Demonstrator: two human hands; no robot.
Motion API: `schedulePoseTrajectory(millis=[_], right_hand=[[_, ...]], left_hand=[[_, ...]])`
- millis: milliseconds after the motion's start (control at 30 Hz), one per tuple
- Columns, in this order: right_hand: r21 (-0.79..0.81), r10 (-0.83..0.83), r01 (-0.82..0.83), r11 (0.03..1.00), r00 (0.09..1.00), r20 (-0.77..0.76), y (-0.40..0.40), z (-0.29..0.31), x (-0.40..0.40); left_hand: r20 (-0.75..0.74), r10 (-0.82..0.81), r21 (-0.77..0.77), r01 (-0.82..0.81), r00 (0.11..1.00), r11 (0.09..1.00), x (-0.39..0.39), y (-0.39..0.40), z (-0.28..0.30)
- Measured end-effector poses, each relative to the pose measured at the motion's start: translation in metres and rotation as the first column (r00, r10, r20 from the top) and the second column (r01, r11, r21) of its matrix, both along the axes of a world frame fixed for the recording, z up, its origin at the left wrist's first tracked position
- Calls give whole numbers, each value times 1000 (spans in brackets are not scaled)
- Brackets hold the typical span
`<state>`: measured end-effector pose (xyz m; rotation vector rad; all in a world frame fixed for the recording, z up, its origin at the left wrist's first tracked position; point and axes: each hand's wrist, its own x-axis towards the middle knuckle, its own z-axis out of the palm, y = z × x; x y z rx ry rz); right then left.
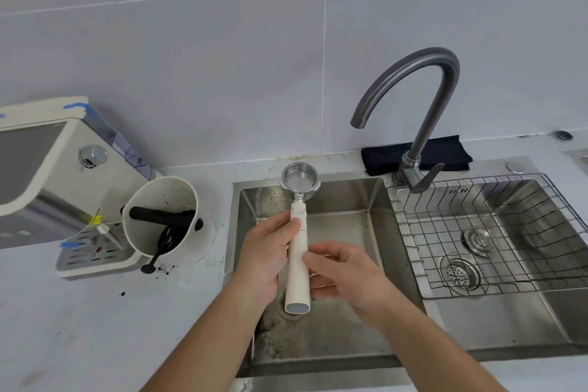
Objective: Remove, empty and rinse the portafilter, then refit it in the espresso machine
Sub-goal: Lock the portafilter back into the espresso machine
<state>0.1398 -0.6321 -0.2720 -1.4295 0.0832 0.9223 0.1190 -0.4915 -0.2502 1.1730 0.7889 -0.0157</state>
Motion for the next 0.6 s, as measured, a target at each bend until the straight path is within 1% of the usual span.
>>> schedulePoseTrajectory(millis=[67,200,500,600], right_hand=[[18,14,-14,1000,999,-30,7,1,-5],[44,6,-3,999,998,-65,22,7,-15],[28,-25,26,999,999,-35,55,24,-43],[30,-49,50,998,998,-39,71,29,-55]], left_hand=[[-7,33,17,-33,999,999,-5,3,1],[-3,73,1,-73,997,997,-15,13,3],[23,54,-14,-54,998,998,-44,49,12],[50,34,4,-34,998,999,-55,66,15]])
